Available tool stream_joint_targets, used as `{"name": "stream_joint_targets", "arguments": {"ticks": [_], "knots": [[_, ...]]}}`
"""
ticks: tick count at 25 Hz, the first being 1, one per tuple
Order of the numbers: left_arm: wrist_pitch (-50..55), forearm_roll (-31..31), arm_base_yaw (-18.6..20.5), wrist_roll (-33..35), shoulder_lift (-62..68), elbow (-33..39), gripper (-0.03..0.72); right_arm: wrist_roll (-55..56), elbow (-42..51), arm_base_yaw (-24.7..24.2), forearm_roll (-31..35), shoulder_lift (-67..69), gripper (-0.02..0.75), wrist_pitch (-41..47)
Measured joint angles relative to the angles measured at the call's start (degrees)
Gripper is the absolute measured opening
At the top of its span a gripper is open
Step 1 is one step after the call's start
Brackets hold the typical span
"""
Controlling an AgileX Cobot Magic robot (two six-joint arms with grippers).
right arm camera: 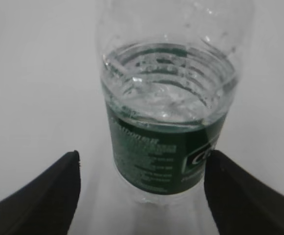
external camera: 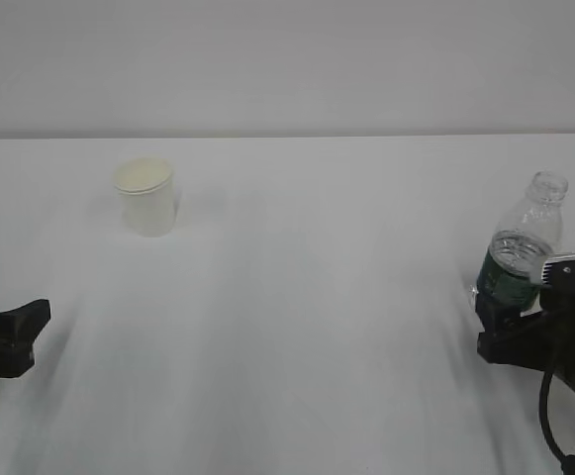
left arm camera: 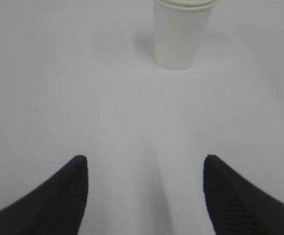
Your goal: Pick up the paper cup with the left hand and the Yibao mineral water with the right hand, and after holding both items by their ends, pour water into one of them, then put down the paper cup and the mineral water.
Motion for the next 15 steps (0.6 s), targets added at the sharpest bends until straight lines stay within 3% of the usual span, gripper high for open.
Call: {"name": "stream_joint_targets", "arguments": {"ticks": [15], "knots": [[0.0, 0.0, 0.0, 0.13, 0.0, 0.0, 0.529, -0.09, -1.56, 0.0, 1.55, 2.05, 0.594, 0.0]]}}
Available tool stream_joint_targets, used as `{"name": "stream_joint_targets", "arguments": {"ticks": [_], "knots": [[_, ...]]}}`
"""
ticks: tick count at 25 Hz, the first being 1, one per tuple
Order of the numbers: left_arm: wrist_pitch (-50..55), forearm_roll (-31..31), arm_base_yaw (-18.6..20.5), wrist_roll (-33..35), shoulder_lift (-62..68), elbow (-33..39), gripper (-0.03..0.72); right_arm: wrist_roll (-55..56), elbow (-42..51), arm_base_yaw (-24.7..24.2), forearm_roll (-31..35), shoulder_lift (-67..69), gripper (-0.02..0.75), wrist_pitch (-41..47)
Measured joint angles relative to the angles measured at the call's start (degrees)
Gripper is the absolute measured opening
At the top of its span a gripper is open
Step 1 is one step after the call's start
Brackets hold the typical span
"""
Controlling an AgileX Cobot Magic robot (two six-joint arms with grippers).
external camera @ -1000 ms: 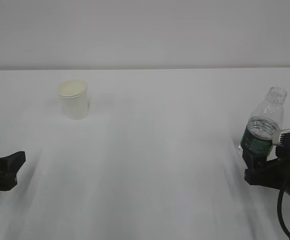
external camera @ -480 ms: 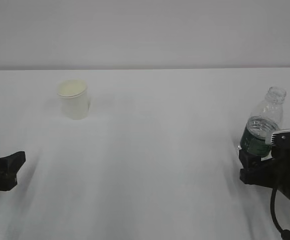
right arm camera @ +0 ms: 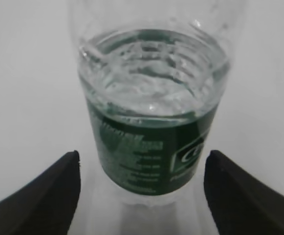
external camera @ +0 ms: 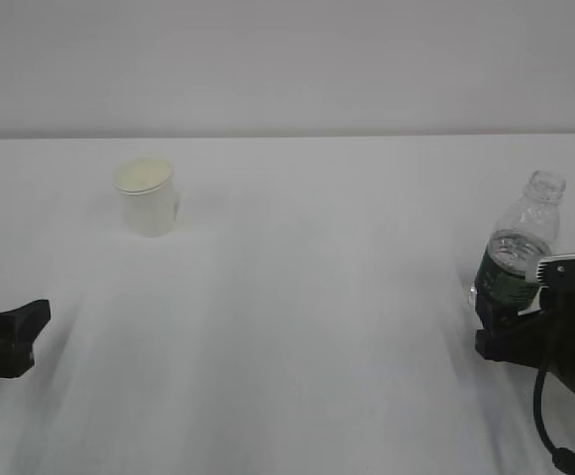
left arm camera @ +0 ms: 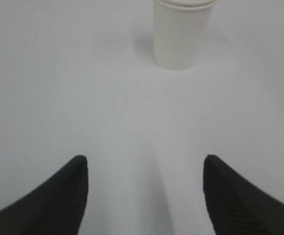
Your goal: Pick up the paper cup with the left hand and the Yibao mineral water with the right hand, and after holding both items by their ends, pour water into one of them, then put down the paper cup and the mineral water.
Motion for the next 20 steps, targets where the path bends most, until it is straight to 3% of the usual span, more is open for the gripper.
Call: {"name": "stream_joint_targets", "arguments": {"ticks": [20], "knots": [[0.0, 0.0, 0.0, 0.2, 0.0, 0.0, 0.529, -0.85, -3.81, 0.0, 0.73, 1.43, 0.593, 0.0]]}}
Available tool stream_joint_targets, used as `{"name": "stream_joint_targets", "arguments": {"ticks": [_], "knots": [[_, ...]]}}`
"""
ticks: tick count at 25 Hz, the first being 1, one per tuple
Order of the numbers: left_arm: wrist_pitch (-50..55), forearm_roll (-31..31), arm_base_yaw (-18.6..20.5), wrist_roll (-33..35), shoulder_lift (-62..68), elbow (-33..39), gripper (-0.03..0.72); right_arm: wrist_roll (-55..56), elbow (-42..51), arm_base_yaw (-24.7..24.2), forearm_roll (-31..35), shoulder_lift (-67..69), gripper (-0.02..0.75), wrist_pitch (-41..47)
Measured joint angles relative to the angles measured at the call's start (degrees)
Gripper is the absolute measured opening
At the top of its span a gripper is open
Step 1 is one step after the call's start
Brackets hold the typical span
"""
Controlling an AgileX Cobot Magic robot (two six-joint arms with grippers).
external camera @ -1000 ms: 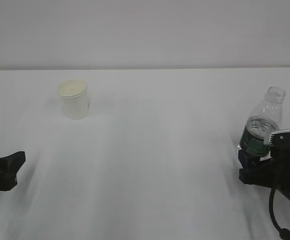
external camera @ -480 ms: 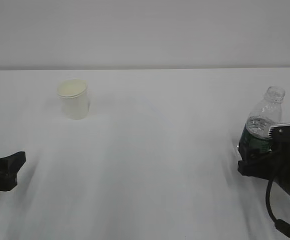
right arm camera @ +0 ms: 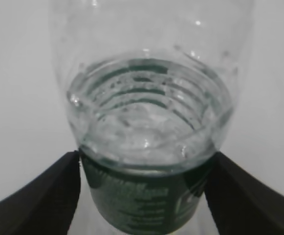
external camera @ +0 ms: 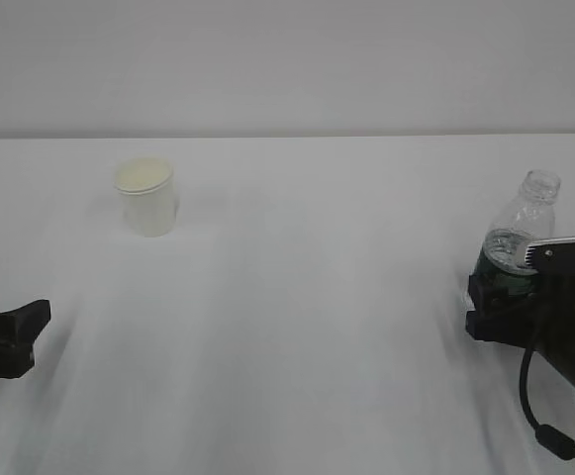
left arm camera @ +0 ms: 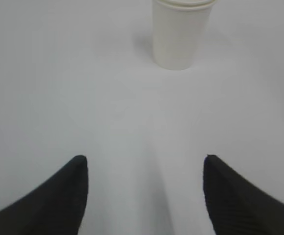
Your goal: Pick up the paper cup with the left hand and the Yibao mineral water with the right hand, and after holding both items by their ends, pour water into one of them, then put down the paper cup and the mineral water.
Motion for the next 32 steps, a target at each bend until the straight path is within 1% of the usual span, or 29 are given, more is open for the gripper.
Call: {"name": "stream_joint_targets", "arguments": {"ticks": [7, 20, 32], "knots": [[0.0, 0.0, 0.0, 0.0, 0.0, 0.0, 0.529, 0.0, -0.24, 0.0, 0.13, 1.45, 0.593, 0.0], [0.0, 0.0, 0.0, 0.35, 0.0, 0.0, 0.529, -0.04, -4.16, 0.0, 0.67, 3.34, 0.593, 0.0], [0.0, 0.0, 0.0, 0.47, 0.0, 0.0, 0.529, -2.27, -5.03, 0.0, 3.44, 3.46, 0.592, 0.0]]}}
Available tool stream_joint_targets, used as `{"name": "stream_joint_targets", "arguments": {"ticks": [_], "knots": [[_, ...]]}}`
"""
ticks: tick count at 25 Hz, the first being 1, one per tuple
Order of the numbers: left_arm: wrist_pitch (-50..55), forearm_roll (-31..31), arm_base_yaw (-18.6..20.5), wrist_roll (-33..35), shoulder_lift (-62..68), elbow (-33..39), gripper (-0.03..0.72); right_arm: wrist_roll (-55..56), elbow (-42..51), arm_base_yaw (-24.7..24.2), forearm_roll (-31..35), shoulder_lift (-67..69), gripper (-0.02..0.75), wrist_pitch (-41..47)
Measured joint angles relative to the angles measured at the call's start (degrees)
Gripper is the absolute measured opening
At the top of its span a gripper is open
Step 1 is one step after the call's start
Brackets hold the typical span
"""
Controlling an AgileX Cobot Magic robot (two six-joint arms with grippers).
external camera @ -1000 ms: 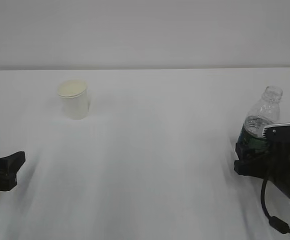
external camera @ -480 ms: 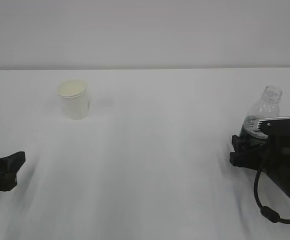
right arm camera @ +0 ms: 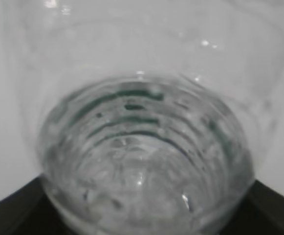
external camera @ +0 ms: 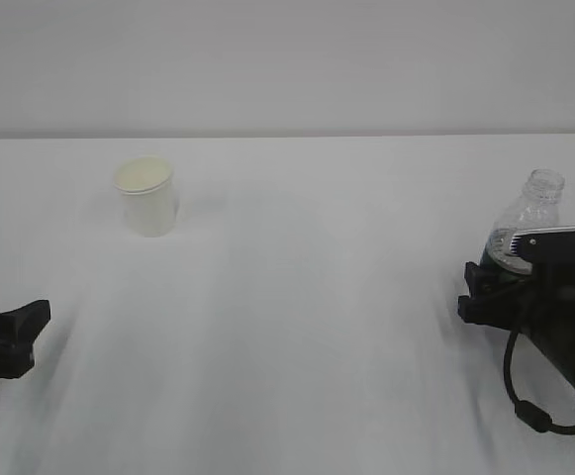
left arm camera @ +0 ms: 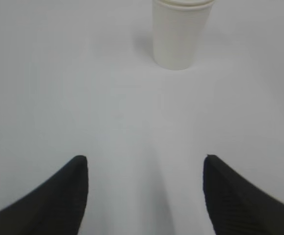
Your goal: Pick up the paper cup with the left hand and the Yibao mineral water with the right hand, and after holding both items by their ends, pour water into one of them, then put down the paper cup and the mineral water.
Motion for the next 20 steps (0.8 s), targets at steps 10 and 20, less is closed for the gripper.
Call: {"name": "stream_joint_targets", "arguments": {"ticks": [10, 20], "knots": [[0.0, 0.0, 0.0, 0.13, 0.0, 0.0, 0.529, -2.91, -2.47, 0.0, 0.6, 0.08, 0.592, 0.0], [0.0, 0.0, 0.0, 0.13, 0.0, 0.0, 0.529, -3.13, -3.12, 0.0, 1.14, 0.08, 0.592, 0.0]]}}
